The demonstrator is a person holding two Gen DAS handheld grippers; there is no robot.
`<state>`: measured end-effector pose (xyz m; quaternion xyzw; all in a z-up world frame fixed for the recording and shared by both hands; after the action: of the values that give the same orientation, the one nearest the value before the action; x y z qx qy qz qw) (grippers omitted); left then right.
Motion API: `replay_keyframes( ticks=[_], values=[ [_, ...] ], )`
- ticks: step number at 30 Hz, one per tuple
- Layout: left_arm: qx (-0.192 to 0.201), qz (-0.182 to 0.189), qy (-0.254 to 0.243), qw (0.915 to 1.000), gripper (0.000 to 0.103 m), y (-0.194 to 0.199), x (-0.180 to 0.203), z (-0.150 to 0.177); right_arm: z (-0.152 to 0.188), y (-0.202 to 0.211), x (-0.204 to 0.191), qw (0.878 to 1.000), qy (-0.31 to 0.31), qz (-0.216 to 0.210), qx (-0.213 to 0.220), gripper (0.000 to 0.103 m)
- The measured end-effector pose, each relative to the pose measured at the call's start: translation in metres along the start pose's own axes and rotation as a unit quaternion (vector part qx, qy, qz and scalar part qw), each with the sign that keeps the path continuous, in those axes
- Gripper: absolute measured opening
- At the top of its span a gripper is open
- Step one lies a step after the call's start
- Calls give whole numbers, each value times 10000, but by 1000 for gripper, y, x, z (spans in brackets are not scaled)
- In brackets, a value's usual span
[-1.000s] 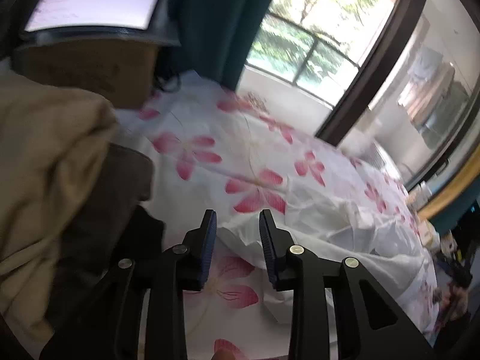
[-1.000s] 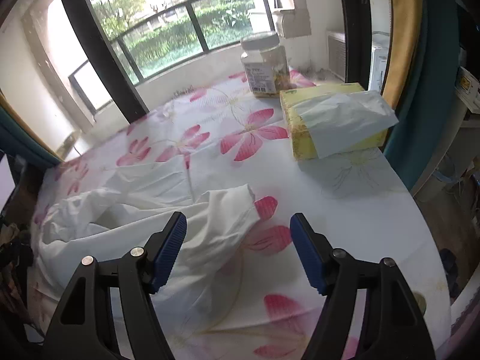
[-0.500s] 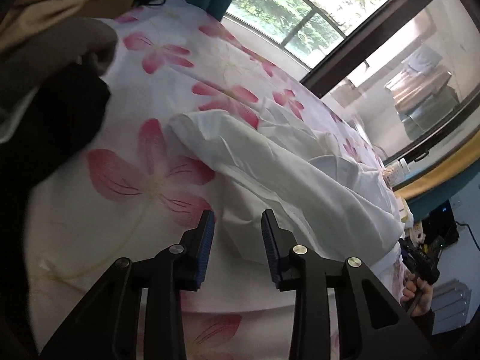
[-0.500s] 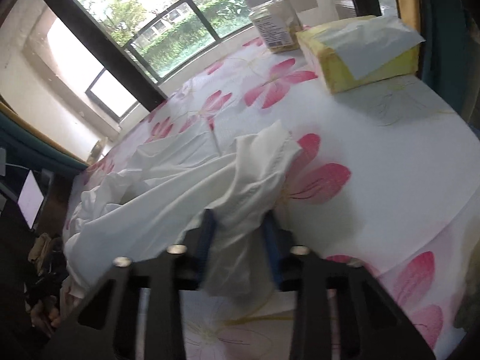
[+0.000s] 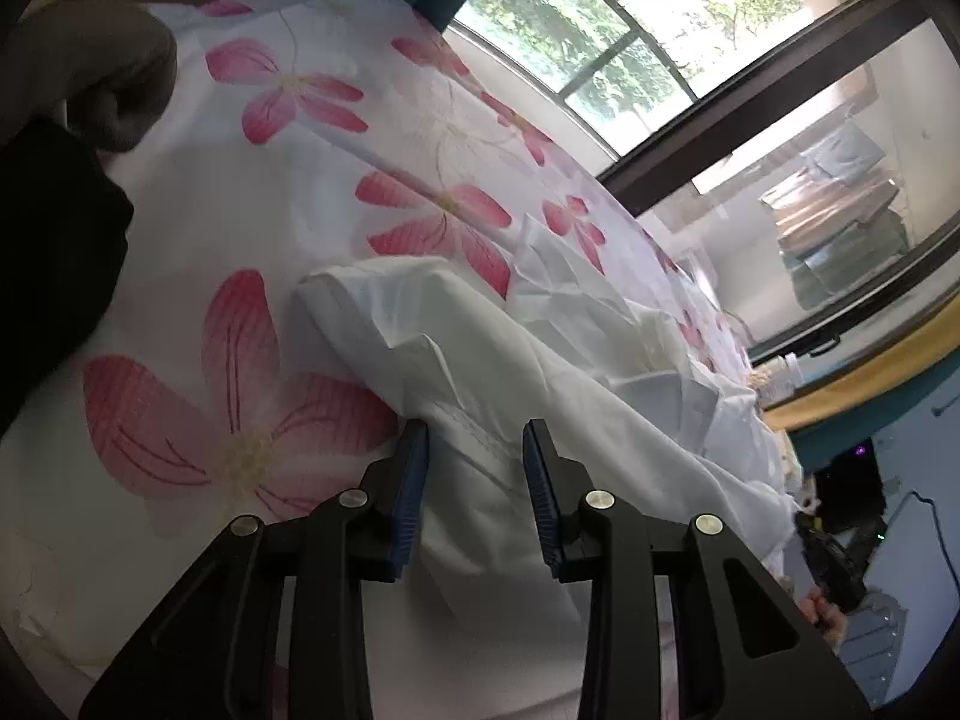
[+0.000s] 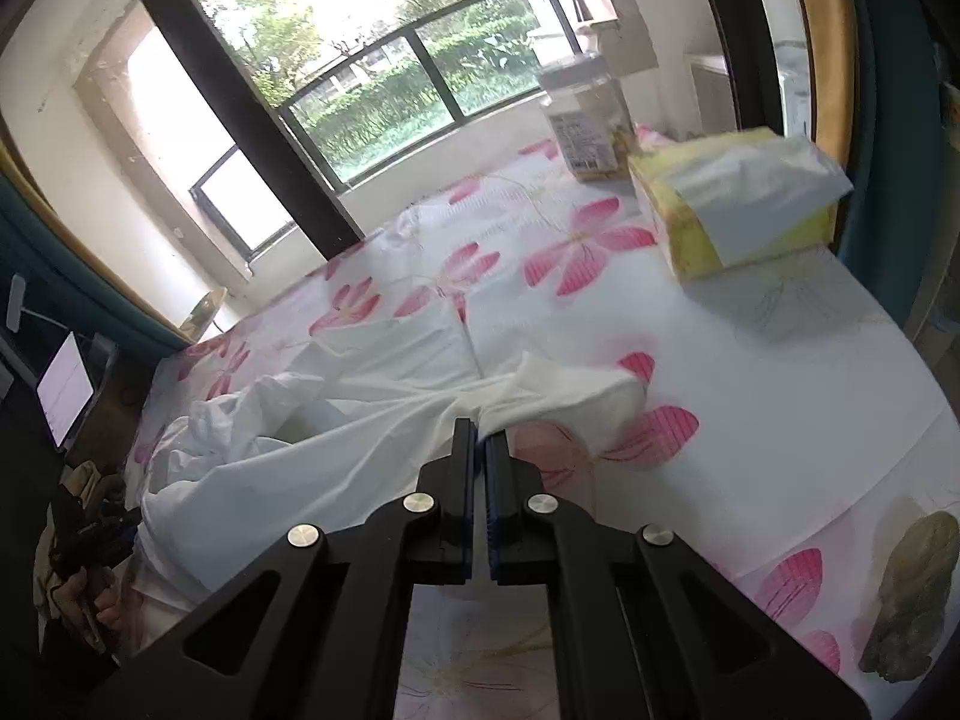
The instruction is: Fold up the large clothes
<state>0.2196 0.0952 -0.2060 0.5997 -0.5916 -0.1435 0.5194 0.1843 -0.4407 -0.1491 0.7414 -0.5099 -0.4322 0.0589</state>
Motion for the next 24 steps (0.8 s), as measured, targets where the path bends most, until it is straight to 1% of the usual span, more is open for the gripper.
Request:
replay_keyframes(
  ticks=[1, 2, 3, 6, 7, 9, 10, 11, 12, 15, 18, 21, 24],
  values=[
    [54, -93, -51, 9999, 31, 0, 1, -1, -2, 2, -3, 10000, 75, 27, 33, 3],
    [154, -179, -133, 9996, 10, 3, 2, -2, -4, 4, -6, 9998, 170, 89, 50, 3],
    [197, -207, -192, 9994, 3, 5, 3, -3, -5, 5, -8, 9995, 262, 140, 65, 3],
    [492, -124, -255, 9984, 2, 20, 6, -10, -11, 10, -16, 9978, 574, 311, 90, 3],
    [619, -155, -290, 9975, 2, 26, 8, -14, -13, 11, -19, 9973, 650, 329, 101, 3],
    [859, -64, -355, 9956, 1, 40, 17, -20, -17, 13, -26, 9958, 824, 385, 114, 3],
    [989, -79, -384, 9943, 1, 48, 22, -24, -20, 15, -29, 9950, 906, 400, 129, 3],
    [1045, -84, -395, 9937, 1, 53, 25, -27, -23, 16, -32, 9945, 962, 397, 140, 3],
    [1046, -58, -387, 9937, 1, 58, 29, -31, -27, 17, -34, 9939, 1019, 390, 145, 3],
    [832, 99, -277, 9961, 2, 63, 33, -37, -34, 18, -36, 9931, 1081, 439, 89, 3],
    [817, 34, -333, 9961, 2, 66, 33, -37, -39, 18, -37, 9923, 1153, 447, -7, 3],
    [760, 37, -292, 9967, 2, 63, 34, -36, -46, 23, -37, 9912, 1202, 547, 69, 3],
    [735, 51, -221, 9970, 2, 66, 32, -37, -56, 28, -35, 9902, 1227, 622, 235, 2]
  ],
)
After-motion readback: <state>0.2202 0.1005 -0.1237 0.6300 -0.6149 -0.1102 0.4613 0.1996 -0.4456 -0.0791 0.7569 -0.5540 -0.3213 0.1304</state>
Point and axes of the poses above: each gripper's, at about its wrist camera, not at the fingertips, and y roughly against the way its jaws point, x to its right, z to its underside, the point moved 8 cm from there along -y, roughly the way its jaws point, and after that the axes turned 12 degrees about -z, right-handed, at the moved point
